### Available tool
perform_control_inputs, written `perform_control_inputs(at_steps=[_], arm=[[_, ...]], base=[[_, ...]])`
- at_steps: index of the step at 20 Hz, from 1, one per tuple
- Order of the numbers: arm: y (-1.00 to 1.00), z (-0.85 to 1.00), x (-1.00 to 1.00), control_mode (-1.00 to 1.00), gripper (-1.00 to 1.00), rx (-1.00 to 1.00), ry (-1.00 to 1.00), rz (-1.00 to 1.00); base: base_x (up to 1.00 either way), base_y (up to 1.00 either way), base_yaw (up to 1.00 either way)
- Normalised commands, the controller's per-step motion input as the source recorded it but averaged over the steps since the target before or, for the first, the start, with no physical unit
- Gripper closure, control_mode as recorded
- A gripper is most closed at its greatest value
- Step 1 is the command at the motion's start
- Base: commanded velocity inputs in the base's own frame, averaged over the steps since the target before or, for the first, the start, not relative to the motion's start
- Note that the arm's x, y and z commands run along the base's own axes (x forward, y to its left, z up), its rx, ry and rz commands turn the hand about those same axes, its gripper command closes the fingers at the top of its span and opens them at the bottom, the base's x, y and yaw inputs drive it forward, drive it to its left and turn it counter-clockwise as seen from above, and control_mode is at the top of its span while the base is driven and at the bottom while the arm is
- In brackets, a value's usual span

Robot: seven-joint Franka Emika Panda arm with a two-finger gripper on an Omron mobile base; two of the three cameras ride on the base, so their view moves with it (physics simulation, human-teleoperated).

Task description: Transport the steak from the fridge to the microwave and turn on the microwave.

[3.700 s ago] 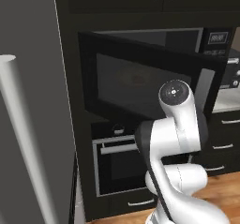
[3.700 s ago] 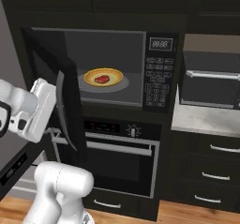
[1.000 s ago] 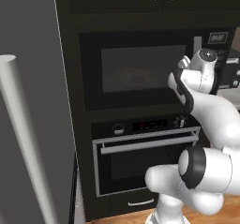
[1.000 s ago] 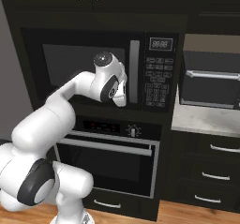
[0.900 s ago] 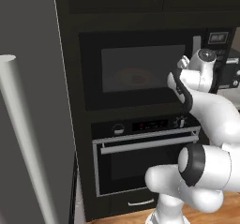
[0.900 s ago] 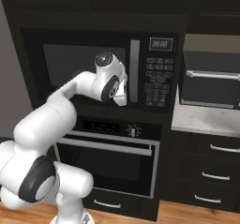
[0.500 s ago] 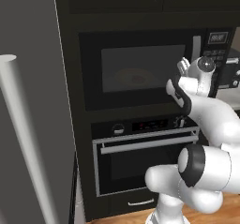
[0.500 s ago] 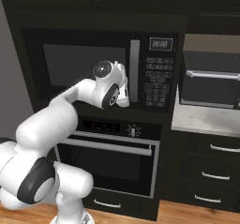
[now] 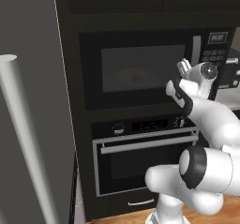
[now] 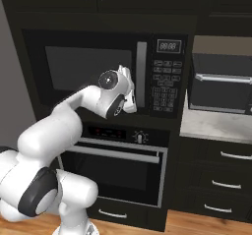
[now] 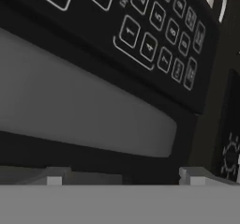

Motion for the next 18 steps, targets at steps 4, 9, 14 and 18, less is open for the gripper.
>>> perform_control_inputs(at_steps=[4, 9, 14, 18], arm=[[0.0, 0.0, -0.46, -1.0, -1.0, 0.0, -0.08, 0.14], [0.01, 0.02, -0.52, -1.0, -1.0, 0.0, -0.13, 0.09], [0.01, 0.13, -0.46, -1.0, -1.0, 0.01, -0.1, 0.06], [0.01, 0.21, -0.44, -1.0, -1.0, 0.0, -0.07, 0.05]], base=[[0.0, 0.0, 0.0], [0.0, 0.0, 0.0], [0.0, 0.0, 0.0], [0.0, 0.0, 0.0]])
